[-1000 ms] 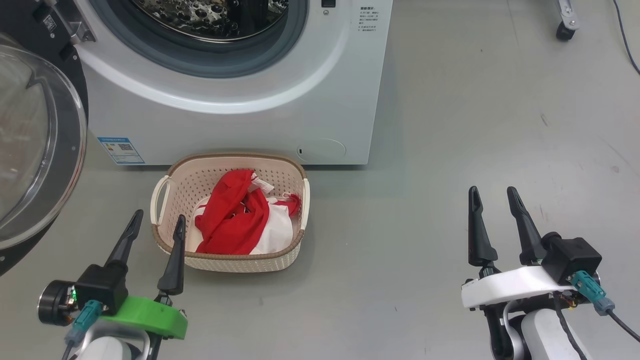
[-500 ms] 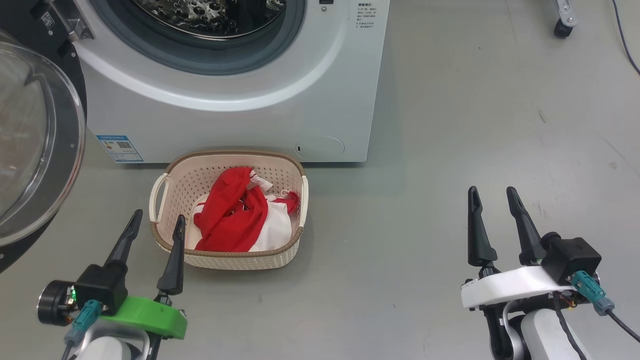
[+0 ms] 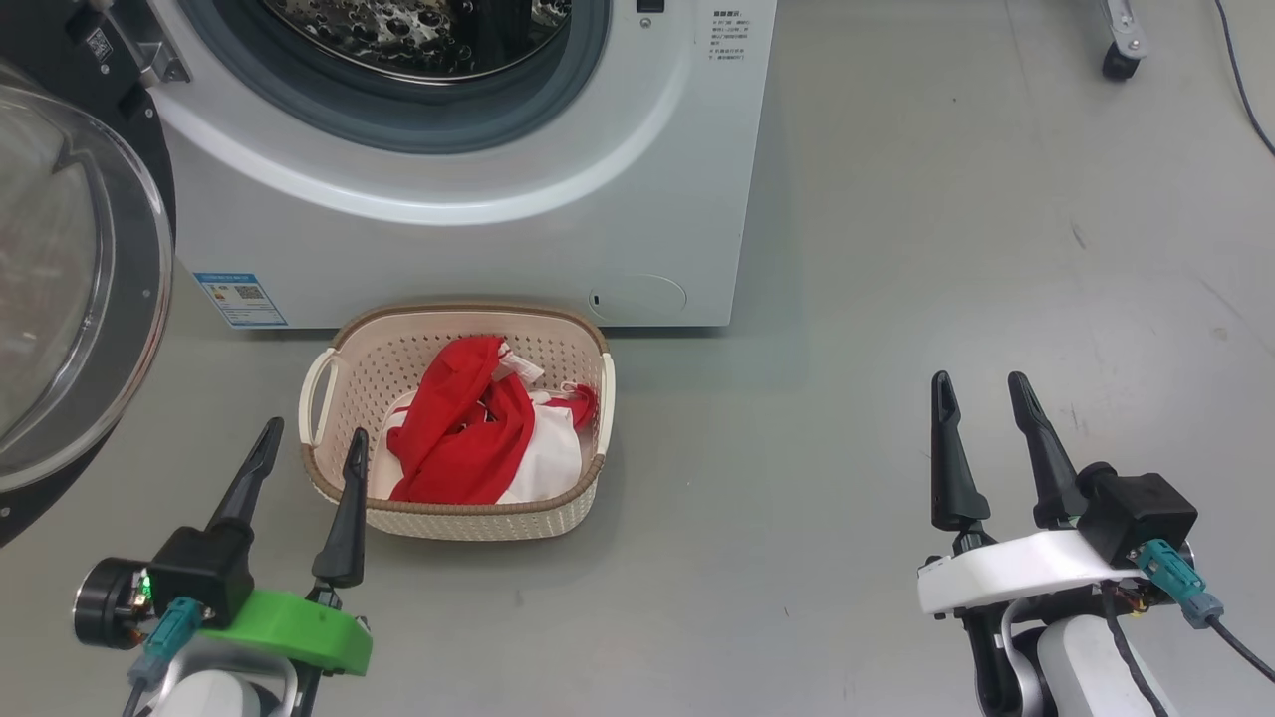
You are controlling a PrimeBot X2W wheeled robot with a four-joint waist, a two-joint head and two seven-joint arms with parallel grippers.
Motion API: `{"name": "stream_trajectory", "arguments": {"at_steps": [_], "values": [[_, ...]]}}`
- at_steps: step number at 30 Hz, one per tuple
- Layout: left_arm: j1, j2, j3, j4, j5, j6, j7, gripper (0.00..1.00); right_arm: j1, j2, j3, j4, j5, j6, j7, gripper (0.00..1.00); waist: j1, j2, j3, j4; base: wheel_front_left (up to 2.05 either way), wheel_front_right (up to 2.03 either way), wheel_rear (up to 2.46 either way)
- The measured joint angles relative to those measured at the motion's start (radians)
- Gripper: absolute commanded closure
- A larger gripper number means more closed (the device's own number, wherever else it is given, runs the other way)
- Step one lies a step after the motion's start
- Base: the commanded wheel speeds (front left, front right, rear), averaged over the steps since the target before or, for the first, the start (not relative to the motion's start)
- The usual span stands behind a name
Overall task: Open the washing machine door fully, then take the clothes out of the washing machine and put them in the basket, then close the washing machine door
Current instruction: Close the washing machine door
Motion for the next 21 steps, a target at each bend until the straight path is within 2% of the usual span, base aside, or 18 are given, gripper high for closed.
{"name": "stream_trajectory", "arguments": {"at_steps": [11, 21], "values": [[0.000, -0.003, -0.012, 0.002, 0.005, -0.004, 0.000, 0.00, 0.000, 0.000, -0.007, -0.003, 0.001, -0.004, 0.000, 0.00, 0.0000, 0.0000, -0.002, 0.007, 0.00, 0.00, 0.00], [-0.002, -0.014, -0.021, 0.012, 0.010, -0.004, 0.000, 0.00, 0.000, 0.000, -0.012, -0.004, -0.011, -0.006, 0.000, 0.00, 0.0000, 0.0000, -0.002, 0.077, 0.00, 0.00, 0.00]]}}
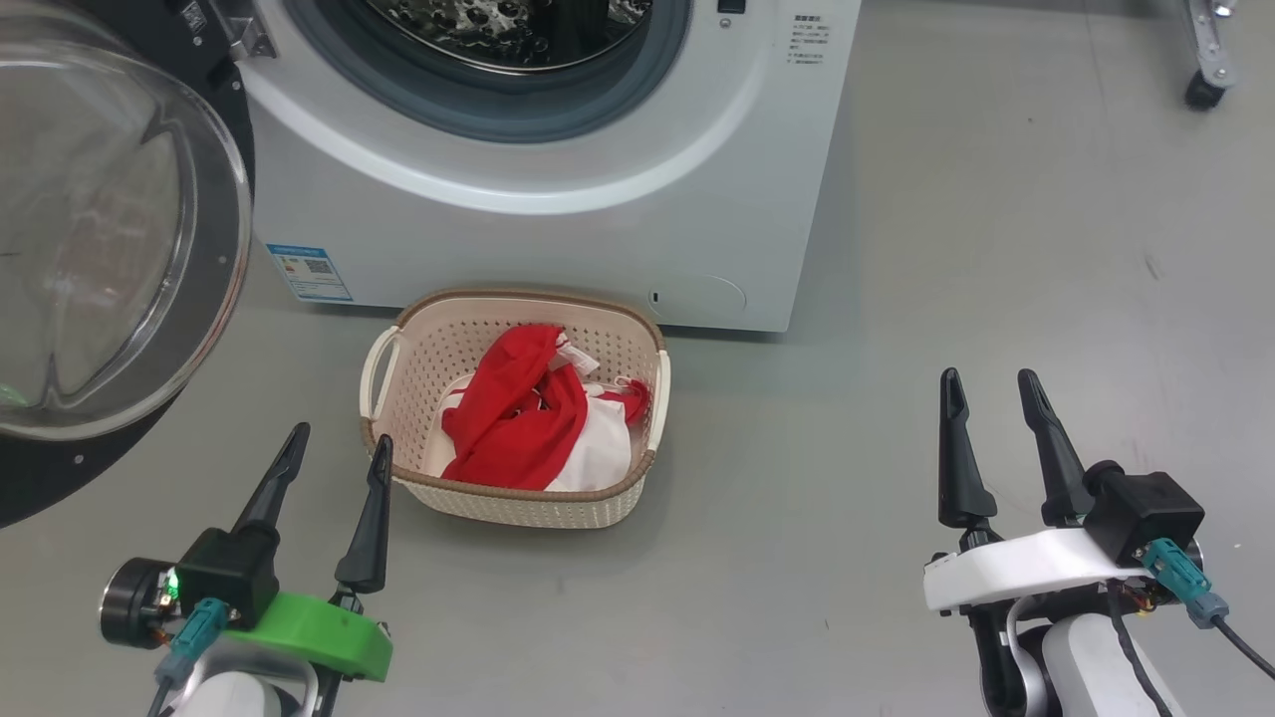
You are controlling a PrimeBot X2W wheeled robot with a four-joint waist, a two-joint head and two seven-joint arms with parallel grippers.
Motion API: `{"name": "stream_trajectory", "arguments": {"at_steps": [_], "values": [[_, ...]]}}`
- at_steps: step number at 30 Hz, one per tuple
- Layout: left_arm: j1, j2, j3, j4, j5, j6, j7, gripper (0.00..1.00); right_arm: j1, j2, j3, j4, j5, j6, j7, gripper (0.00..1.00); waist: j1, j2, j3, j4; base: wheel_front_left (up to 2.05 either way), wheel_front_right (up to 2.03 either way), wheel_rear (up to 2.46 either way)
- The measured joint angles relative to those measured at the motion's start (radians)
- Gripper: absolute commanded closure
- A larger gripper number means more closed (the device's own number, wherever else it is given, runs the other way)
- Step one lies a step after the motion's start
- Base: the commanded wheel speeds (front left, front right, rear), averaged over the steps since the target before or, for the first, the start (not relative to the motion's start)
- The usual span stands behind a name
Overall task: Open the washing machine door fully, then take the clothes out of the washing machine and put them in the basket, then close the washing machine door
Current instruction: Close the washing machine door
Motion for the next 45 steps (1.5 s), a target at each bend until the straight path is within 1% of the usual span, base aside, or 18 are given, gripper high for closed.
{"name": "stream_trajectory", "arguments": {"at_steps": [6, 14, 24, 31, 36, 38, 39, 45], "values": [[0.000, -0.004, -0.001, 0.005, 0.000, 0.000, 0.000, 0.00, 0.000, 0.000, 0.003, 0.006, -0.009, 0.011, 0.000, 0.00, 0.0000, 0.0000, 0.001, 0.067, 0.00, 0.00, 0.00], [0.000, -0.011, 0.012, 0.006, -0.001, 0.000, 0.000, 0.00, -0.001, 0.000, 0.020, 0.028, -0.017, 0.034, 0.000, 0.00, 0.0000, 0.0000, 0.002, 0.172, 0.00, 0.00, 0.00], [0.000, -0.019, 0.007, 0.017, -0.001, 0.000, 0.000, 0.00, -0.002, -0.002, 0.011, 0.041, -0.018, 0.034, 0.000, 0.00, 0.0000, 0.0000, -0.003, 0.310, 0.00, 0.00, 0.00], [0.000, -0.020, 0.014, 0.027, -0.001, 0.000, 0.000, 0.00, -0.005, -0.001, 0.013, 0.050, -0.020, 0.041, 0.000, 0.00, 0.0000, 0.0000, -0.007, 0.408, 0.00, 0.00, 0.00], [0.000, -0.021, 0.019, 0.027, -0.001, 0.000, 0.000, 0.00, -0.006, -0.002, 0.019, 0.057, -0.020, 0.042, 0.000, 0.00, 0.0000, 0.0000, -0.011, 0.450, 0.00, 0.00, 0.00], [0.000, -0.022, 0.035, 0.024, -0.002, 0.000, 0.000, 0.00, -0.011, -0.002, 0.032, 0.062, -0.020, 0.045, 0.000, 0.00, 0.0000, 0.0000, -0.011, 0.462, 0.00, 0.00, 0.00], [0.000, -0.022, 0.043, 0.023, -0.002, 0.001, 0.000, 0.00, -0.016, -0.001, 0.038, 0.066, -0.020, 0.051, 0.000, 0.00, 0.0000, 0.0000, -0.010, 0.466, 0.00, 0.00, 0.00], [0.001, -0.022, 0.062, 0.011, -0.002, 0.009, 0.000, 0.00, -0.036, -0.002, 0.058, 0.084, -0.020, 0.055, 0.000, 0.00, 0.0000, 0.0000, -0.005, 0.474, 0.00, 0.00, 0.00]]}}
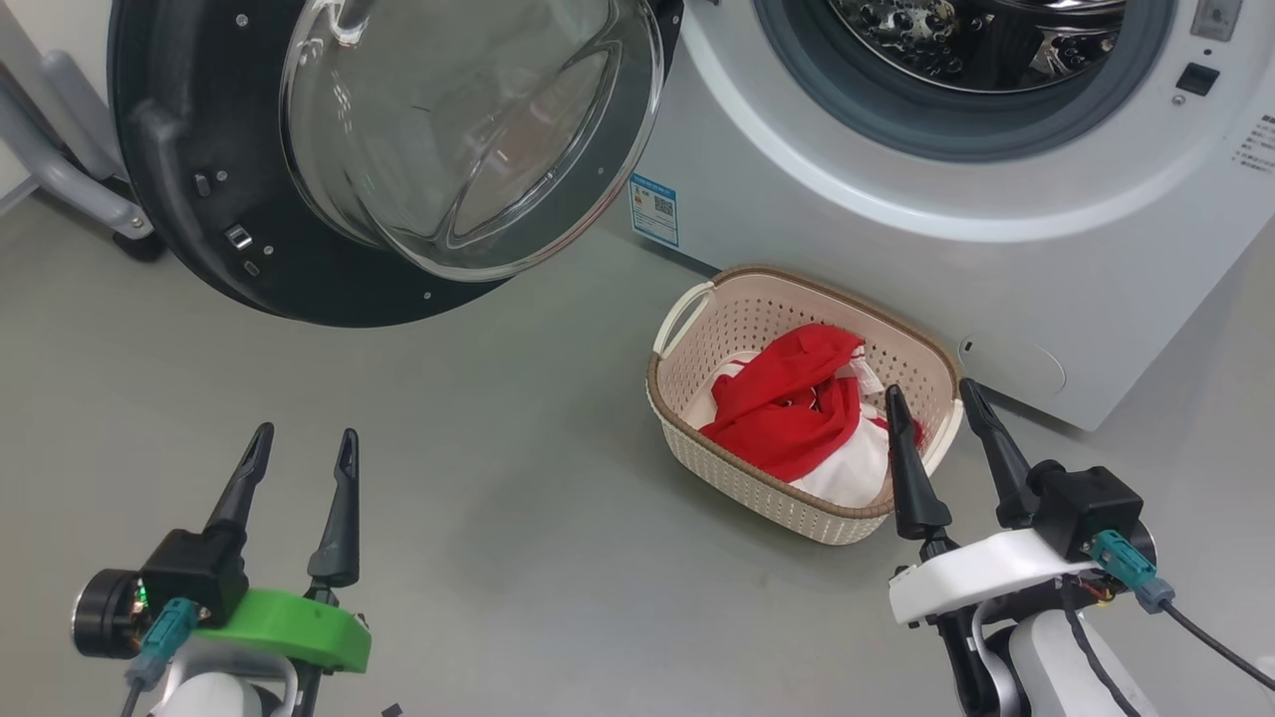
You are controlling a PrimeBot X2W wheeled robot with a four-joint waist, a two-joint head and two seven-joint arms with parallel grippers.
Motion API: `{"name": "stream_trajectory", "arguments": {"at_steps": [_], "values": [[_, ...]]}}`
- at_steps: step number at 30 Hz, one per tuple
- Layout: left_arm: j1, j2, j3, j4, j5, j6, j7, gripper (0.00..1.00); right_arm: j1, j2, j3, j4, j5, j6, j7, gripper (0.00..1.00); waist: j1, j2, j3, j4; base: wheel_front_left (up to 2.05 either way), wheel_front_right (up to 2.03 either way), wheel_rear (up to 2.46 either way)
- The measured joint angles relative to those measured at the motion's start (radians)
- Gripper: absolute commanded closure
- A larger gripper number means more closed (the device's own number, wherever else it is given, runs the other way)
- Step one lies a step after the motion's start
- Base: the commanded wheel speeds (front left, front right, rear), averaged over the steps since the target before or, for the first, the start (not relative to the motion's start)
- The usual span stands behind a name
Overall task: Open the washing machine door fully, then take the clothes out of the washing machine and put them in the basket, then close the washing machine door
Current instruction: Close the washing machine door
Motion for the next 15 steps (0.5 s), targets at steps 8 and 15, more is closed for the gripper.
{"name": "stream_trajectory", "arguments": {"at_steps": [8, 15], "values": [[0.001, -0.001, 0.015, -0.010, 0.000, 0.001, 0.000, 0.00, -0.020, 0.000, 0.012, 0.016, 0.000, 0.007, 0.000, 0.00, 0.0000, 0.0000, 0.009, 0.005, 0.00, 0.00, 0.00], [0.002, -0.002, 0.017, -0.013, 0.000, 0.001, 0.000, 0.00, -0.035, -0.001, 0.014, 0.029, 0.000, 0.013, 0.000, 0.00, 0.0000, 0.0000, 0.011, 0.005, 0.00, 0.00, 0.00]]}}
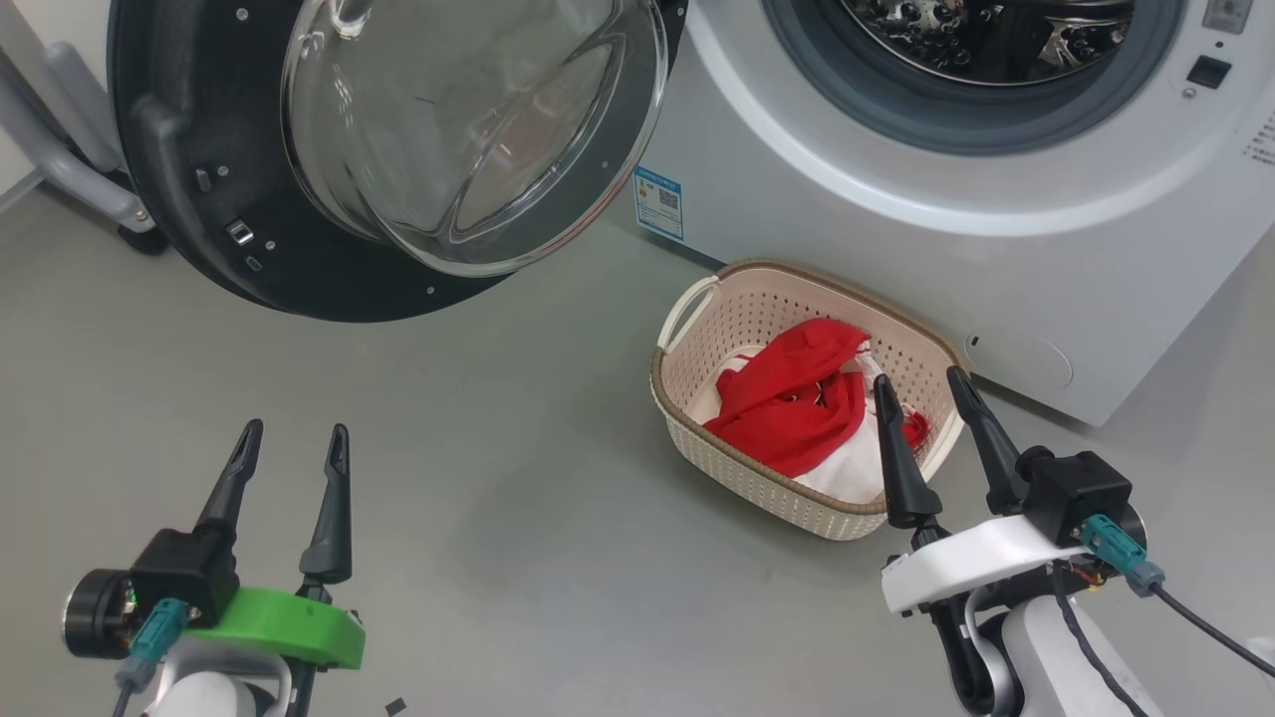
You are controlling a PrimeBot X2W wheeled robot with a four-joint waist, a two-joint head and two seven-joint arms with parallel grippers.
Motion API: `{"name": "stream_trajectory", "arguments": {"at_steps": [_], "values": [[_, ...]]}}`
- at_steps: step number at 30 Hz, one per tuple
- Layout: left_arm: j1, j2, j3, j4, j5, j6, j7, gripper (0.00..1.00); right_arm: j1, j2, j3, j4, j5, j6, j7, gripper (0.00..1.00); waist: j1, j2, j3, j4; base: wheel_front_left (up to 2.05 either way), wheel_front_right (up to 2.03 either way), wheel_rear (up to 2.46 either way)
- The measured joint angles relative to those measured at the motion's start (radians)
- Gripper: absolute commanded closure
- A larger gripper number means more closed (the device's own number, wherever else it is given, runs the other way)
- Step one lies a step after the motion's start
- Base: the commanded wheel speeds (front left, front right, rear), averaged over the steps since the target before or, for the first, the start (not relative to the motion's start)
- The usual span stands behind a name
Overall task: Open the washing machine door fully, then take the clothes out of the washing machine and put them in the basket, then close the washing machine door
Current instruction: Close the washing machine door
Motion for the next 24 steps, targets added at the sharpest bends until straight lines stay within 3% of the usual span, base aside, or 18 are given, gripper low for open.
{"name": "stream_trajectory", "arguments": {"at_steps": [24], "values": [[0.001, -0.002, -0.003, -0.006, 0.001, 0.000, 0.000, 0.00, -0.012, 0.000, -0.001, 0.012, 0.001, 0.000, 0.000, 0.00, 0.0000, 0.0000, -0.002, -0.003, 0.00, 0.00, 0.00]]}}
